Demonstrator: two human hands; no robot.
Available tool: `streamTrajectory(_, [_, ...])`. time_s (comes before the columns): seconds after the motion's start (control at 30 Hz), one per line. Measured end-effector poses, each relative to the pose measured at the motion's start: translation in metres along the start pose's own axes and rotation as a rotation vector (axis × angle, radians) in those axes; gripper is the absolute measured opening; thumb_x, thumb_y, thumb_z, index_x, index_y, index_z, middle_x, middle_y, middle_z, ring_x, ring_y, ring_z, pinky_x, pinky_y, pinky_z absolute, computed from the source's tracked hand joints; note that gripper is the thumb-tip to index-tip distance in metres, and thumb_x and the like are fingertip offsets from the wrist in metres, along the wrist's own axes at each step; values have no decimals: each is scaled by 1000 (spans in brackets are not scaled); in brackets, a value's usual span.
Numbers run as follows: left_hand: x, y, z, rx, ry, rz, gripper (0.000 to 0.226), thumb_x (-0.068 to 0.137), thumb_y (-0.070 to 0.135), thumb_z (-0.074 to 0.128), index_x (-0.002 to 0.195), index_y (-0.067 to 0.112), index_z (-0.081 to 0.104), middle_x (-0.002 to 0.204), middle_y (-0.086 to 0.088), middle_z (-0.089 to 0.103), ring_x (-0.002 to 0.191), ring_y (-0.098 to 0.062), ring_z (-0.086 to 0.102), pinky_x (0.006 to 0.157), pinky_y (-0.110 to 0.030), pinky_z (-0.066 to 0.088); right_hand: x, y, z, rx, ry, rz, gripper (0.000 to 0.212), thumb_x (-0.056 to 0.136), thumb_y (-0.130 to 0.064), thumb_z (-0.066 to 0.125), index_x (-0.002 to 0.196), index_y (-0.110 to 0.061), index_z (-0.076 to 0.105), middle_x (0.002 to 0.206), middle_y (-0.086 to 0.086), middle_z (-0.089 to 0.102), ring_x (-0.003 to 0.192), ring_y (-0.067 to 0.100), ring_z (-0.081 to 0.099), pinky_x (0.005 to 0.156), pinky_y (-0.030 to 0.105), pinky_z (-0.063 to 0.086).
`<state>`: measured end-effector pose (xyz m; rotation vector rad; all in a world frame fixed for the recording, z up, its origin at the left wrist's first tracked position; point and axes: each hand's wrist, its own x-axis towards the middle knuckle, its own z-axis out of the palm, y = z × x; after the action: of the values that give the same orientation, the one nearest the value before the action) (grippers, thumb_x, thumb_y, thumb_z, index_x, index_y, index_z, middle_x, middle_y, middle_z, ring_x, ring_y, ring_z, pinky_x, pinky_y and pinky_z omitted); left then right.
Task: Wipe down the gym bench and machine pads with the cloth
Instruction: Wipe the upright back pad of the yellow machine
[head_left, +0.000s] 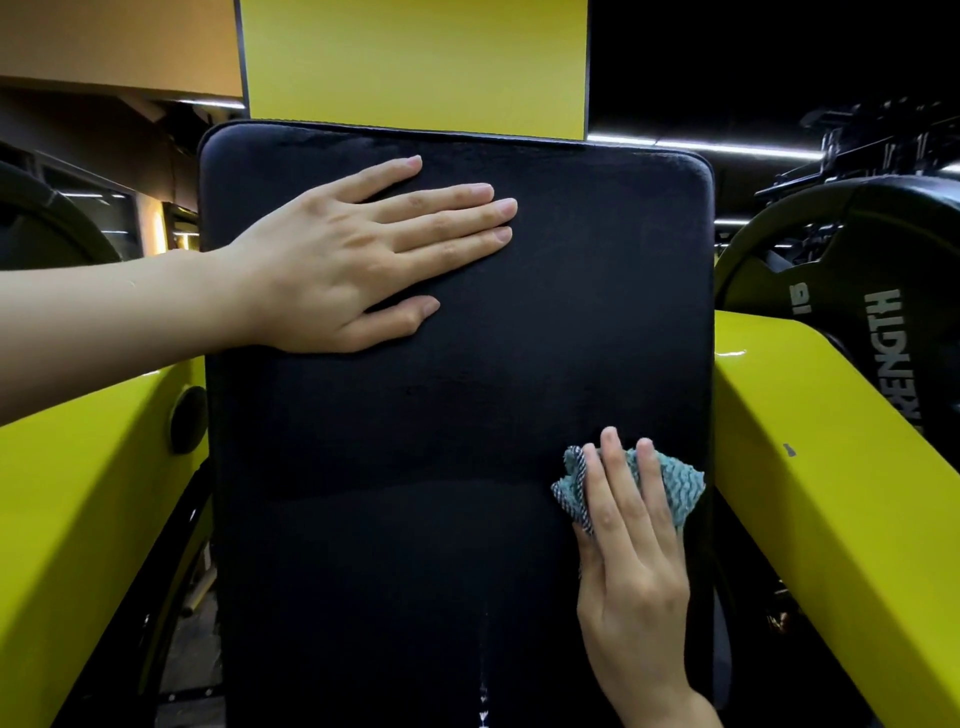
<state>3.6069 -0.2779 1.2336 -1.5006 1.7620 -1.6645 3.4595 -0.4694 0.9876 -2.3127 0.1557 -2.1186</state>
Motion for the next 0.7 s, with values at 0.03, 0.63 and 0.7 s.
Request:
streamTrajectory(0.03, [0,0,0,-2,1,0,60,102,37,25,158,15,18,165,-1,14,153,-18,13,123,-50,14,2,0,1,5,3,-3,49,99,-8,46,147,-6,37,153,8,41,148,30,28,119,45,28])
streamTrajectory(0.63, [-1,5,5,62,2,-17,58,105,35,20,159,15,13,166,-1,9,153,-19,8,123,-50,12,30,-34,15,-16,52,77,44,103,-15,41,146,-9,42,155,5,40,150,26,24,113,53,36])
streamTrajectory(0.7, [-1,6,5,62,8,-23,58,105,35,20,159,15,14,166,-1,10,153,-19,8,123,-49,11,23,-48,22,-13,77,141,43,103,-16,40,146,-8,44,154,5,40,150,26,24,113,53,36])
